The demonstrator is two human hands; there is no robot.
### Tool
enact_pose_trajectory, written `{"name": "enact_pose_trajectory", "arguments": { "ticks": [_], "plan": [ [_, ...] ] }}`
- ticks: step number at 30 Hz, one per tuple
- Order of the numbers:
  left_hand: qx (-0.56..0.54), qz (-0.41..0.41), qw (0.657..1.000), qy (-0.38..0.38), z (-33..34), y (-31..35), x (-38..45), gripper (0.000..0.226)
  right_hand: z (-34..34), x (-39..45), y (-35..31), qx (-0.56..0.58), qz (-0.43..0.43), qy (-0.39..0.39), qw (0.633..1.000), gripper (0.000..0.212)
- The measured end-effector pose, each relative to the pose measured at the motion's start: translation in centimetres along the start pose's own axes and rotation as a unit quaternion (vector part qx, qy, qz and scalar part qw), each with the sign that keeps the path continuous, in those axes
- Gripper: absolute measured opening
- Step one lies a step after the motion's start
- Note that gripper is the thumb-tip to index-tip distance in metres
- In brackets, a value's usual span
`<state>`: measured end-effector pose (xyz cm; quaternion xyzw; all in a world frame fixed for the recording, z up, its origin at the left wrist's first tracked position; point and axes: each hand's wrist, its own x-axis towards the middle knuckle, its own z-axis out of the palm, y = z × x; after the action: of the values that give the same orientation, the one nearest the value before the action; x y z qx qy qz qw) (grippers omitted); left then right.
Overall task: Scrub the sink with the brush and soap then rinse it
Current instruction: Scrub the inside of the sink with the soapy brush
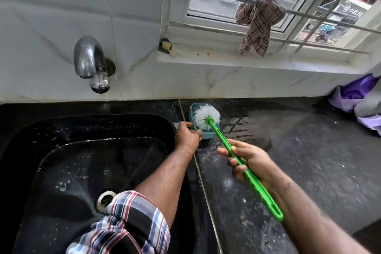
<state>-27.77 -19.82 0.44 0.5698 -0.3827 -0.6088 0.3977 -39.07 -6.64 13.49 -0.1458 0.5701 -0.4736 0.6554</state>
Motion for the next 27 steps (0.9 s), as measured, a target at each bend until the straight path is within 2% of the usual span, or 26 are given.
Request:
{"name": "enact_pose_trajectory", "arguments": {
  "ticks": [4, 7, 8, 10, 12, 14, 16, 19, 23, 25, 27],
  "plan": [
    [0.023, -0.036, 0.998, -0.047, -1.6, 0.7, -0.6, 0.027, -0.8, -1.6, 2.6, 0.095, -0.003, -0.017, 0.995, 0.042],
    [0.008, -0.067, 0.991, -0.119, -4.5, 2.4, -4.1, 0.011, -0.3, -2.7, 4.5, 0.15, -0.018, -0.062, 0.987, 0.071],
    [0.012, -0.077, 0.985, -0.155, -5.9, 3.1, -5.8, 0.013, 0.4, -3.1, 5.1, 0.157, -0.019, -0.072, 0.985, 0.072],
    [0.05, -0.093, 0.972, -0.208, -9.2, 3.3, -9.2, 0.025, 2.5, -3.4, 6.9, 0.174, -0.023, -0.084, 0.981, 0.062],
    [0.091, -0.121, 0.961, -0.233, -12.7, 3.0, -12.7, 0.04, 5.3, -3.1, 8.9, 0.195, -0.02, -0.106, 0.975, 0.063],
    [0.107, -0.149, 0.952, -0.244, -15.9, 2.5, -15.7, 0.052, 8.6, -2.3, 11.3, 0.181, -0.012, -0.125, 0.975, 0.054],
    [0.094, -0.164, 0.955, -0.228, -18.8, 1.8, -17.9, 0.052, 11.9, -1.2, 13.9, 0.122, 0.001, -0.105, 0.987, 0.05],
    [0.04, -0.177, 0.969, -0.166, -22.2, 0.1, -19.7, 0.029, 16.0, 0.4, 17.4, 0.055, 0.012, -0.097, 0.994, 0.038],
    [0.151, -0.111, 0.982, 0.007, -26.0, -3.2, -18.7, 0.009, 18.1, 2.0, 19.5, -0.057, 0.035, -0.054, 0.996, 0.024],
    [0.217, -0.096, 0.969, 0.06, -27.9, -4.2, -16.7, 0.021, 17.7, 2.0, 19.5, -0.062, 0.058, -0.043, 0.995, 0.025],
    [0.274, -0.091, 0.956, 0.054, -28.7, -4.3, -14.7, 0.033, 16.7, 1.4, 19.5, -0.058, 0.066, -0.034, 0.996, 0.028]
  ]
}}
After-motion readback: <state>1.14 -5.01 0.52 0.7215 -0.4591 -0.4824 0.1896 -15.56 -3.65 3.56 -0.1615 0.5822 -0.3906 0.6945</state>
